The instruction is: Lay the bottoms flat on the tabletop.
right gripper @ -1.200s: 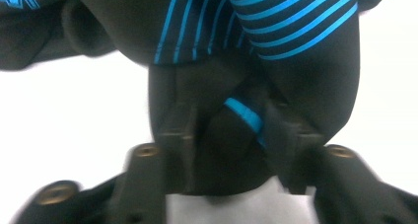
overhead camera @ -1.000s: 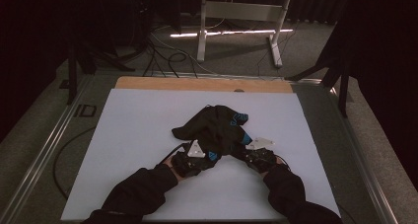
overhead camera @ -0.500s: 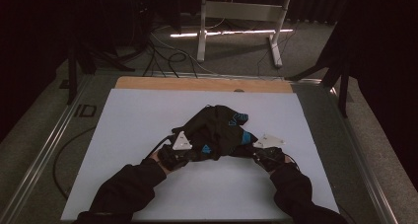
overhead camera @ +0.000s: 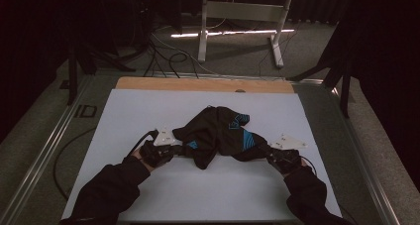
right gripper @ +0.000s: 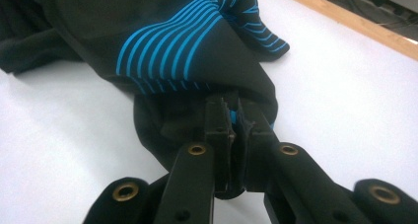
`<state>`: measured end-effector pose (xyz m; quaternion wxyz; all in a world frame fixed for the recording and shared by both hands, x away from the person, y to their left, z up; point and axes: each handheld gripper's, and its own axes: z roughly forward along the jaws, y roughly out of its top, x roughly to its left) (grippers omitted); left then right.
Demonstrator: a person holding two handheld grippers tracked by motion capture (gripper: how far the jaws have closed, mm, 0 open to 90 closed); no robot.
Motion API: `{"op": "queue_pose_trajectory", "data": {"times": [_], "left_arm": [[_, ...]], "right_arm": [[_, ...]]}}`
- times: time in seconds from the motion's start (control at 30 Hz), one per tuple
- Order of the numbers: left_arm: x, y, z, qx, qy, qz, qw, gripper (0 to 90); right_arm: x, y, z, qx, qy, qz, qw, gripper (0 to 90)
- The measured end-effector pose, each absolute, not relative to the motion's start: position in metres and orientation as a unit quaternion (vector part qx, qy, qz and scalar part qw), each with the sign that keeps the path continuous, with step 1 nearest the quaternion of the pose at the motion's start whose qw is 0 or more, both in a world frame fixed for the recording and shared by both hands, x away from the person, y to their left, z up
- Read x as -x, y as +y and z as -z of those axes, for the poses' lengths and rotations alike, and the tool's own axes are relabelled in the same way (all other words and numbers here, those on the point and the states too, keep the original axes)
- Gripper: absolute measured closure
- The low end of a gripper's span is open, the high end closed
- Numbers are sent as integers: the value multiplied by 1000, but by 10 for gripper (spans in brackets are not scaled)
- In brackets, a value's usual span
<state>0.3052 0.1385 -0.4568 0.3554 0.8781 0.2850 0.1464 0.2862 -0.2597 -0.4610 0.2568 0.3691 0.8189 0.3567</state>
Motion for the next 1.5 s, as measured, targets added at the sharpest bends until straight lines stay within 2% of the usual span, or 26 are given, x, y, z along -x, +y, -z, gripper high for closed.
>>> {"op": "queue_pose_trajectory", "data": {"times": [0.23,0.5,0.67,1.0,1.3,1.43,1.5], "left_arm": [[-296,157,454,-878,293,-154,345,879],[-287,179,456,-873,312,-161,339,879],[-281,187,460,-872,319,-159,336,881],[-264,199,482,-880,327,-116,325,880],[-267,198,495,-888,328,-78,314,875],[-267,198,494,-888,321,-67,322,847],[-267,199,492,-887,322,-58,326,759]], "right_arm": [[-264,-277,457,-366,818,-368,249,847],[-254,-297,463,-381,818,-368,225,847],[-250,-306,466,-385,818,-363,226,847],[-240,-319,482,-405,824,-343,199,848],[-241,-319,486,-406,828,-336,192,847],[-241,-320,485,-406,824,-348,185,829],[-240,-320,483,-405,822,-354,187,800]]}}
